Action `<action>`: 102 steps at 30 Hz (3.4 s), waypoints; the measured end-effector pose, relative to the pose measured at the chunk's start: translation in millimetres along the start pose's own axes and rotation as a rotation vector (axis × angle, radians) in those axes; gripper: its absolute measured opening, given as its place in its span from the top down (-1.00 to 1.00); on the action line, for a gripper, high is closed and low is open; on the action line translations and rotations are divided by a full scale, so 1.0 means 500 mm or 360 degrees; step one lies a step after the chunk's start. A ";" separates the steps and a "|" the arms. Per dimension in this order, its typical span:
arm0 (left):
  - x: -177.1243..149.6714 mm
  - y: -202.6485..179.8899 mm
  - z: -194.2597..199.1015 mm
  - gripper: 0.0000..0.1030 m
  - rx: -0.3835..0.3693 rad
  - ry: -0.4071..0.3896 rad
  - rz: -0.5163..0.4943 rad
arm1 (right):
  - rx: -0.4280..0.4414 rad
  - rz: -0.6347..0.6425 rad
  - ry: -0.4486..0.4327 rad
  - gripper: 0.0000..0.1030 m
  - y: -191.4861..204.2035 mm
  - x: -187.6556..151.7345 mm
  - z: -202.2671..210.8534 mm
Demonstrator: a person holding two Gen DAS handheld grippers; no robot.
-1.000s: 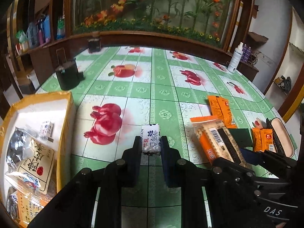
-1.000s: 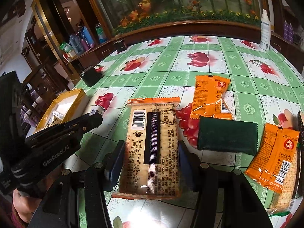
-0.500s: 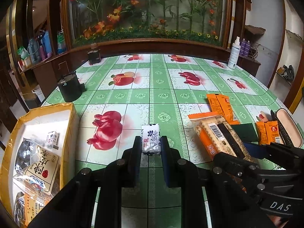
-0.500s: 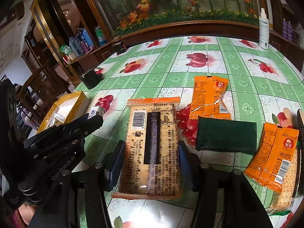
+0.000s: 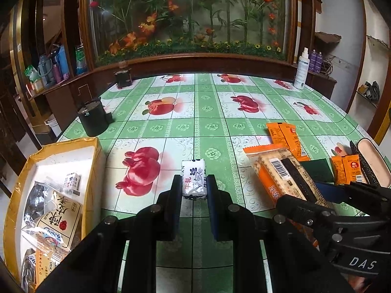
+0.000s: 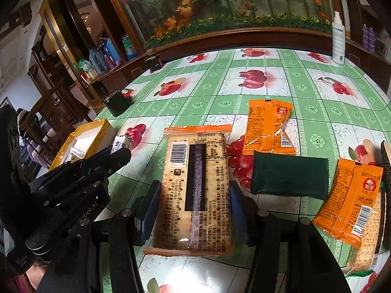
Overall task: Organize snacks
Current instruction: 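Carry the white candy and the beige cracker pack over the yellow lid, then open the left gripper to drop the white candy while the right gripper releases the cracker pack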
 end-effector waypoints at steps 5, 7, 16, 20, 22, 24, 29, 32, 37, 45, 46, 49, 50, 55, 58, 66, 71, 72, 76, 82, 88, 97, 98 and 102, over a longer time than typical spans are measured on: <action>0.001 0.000 0.002 0.64 0.0008 -0.0013 -0.0009 | 0.0000 -0.0007 -0.0012 -0.15 -0.001 0.002 0.005; 0.002 -0.001 0.003 0.64 0.0013 -0.0017 -0.0012 | 0.0002 -0.0010 -0.0015 -0.14 -0.001 0.002 0.007; 0.003 0.001 0.006 0.64 0.0031 -0.0035 -0.0021 | 0.0001 -0.0012 -0.0027 -0.14 -0.003 0.006 0.010; 0.005 0.001 0.007 0.64 0.0040 -0.0044 -0.0028 | 0.0001 -0.0011 -0.0028 -0.14 -0.003 0.006 0.010; 0.005 0.000 0.008 0.64 0.0040 -0.0046 -0.0028 | 0.0001 -0.0011 -0.0026 -0.14 -0.003 0.005 0.010; 0.004 0.000 0.008 0.64 0.0042 -0.0046 -0.0029 | 0.0000 -0.0012 -0.0026 -0.15 -0.003 0.005 0.010; 0.006 0.000 0.009 0.64 0.0043 -0.0048 -0.0030 | 0.0002 -0.0013 -0.0028 -0.14 -0.003 0.006 0.011; 0.005 0.000 0.009 0.64 0.0041 -0.0047 -0.0028 | 0.0001 -0.0012 -0.0028 -0.15 -0.003 0.005 0.010; 0.009 0.003 0.012 0.64 0.0049 -0.0061 -0.0029 | 0.0002 -0.0013 -0.0032 -0.14 -0.004 0.008 0.012; 0.015 0.006 0.021 0.64 0.0036 -0.0089 -0.0004 | 0.0007 -0.0021 -0.0057 -0.14 -0.005 0.015 0.019; 0.015 0.008 0.025 0.64 0.0040 -0.0099 -0.0001 | 0.0007 -0.0022 -0.0065 -0.15 -0.004 0.013 0.020; 0.021 0.012 0.035 0.64 0.0032 -0.0123 0.0022 | -0.0025 -0.0005 -0.0092 -0.14 0.000 0.016 0.023; 0.024 0.017 0.042 0.64 0.0024 -0.0134 0.0047 | -0.0037 0.0008 -0.0114 -0.14 0.002 0.019 0.028; 0.040 0.054 0.105 0.64 -0.0003 -0.0220 0.0164 | -0.0020 0.0026 -0.0196 -0.14 0.023 0.027 0.050; 0.034 0.091 0.141 0.64 -0.0003 -0.0244 0.0225 | 0.0043 0.0046 -0.0246 -0.14 0.068 0.025 0.064; -0.032 0.275 0.192 0.64 0.0075 -0.0143 0.0438 | 0.0294 0.0309 -0.0274 -0.15 0.297 -0.018 0.060; -0.094 0.397 0.194 0.64 0.0195 -0.0055 0.0581 | 0.0440 0.0442 -0.0125 -0.15 0.422 -0.076 0.009; -0.106 0.413 0.193 0.64 0.0204 -0.0040 0.0610 | 0.0452 0.0474 -0.0108 -0.15 0.442 -0.086 0.001; -0.143 0.453 0.175 0.64 0.0195 0.0034 0.0702 | 0.0451 0.0522 -0.0049 -0.15 0.482 -0.117 -0.030; -0.165 0.467 0.158 0.64 0.0191 0.0070 0.0738 | 0.0412 0.0561 -0.0034 -0.16 0.487 -0.139 -0.053; -0.164 0.476 0.164 0.40 0.0202 0.0069 0.0757 | 0.0481 0.0571 -0.0030 -0.21 0.498 -0.144 -0.057; -0.150 0.487 0.201 -0.02 0.0190 0.0001 0.0801 | 0.0722 0.0441 -0.0019 -0.32 0.486 -0.132 -0.017; -0.146 0.483 0.205 -0.02 0.0188 -0.0008 0.0792 | 0.0732 0.0399 -0.0050 -0.32 0.471 -0.119 -0.008; -0.123 0.452 0.219 -0.02 0.0159 -0.0033 0.0731 | 0.0700 0.0237 -0.0122 -0.32 0.398 -0.071 0.010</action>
Point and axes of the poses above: each gripper's, at about its wrist camera, not at the fingertips, and z roughly against the way its jaws point, y to its left, x to its top, the point moved 8 cm from there along -z, roughly the way its jaws point, and after that the axes turned 3 degrees about -y, right-handed, at the moved point
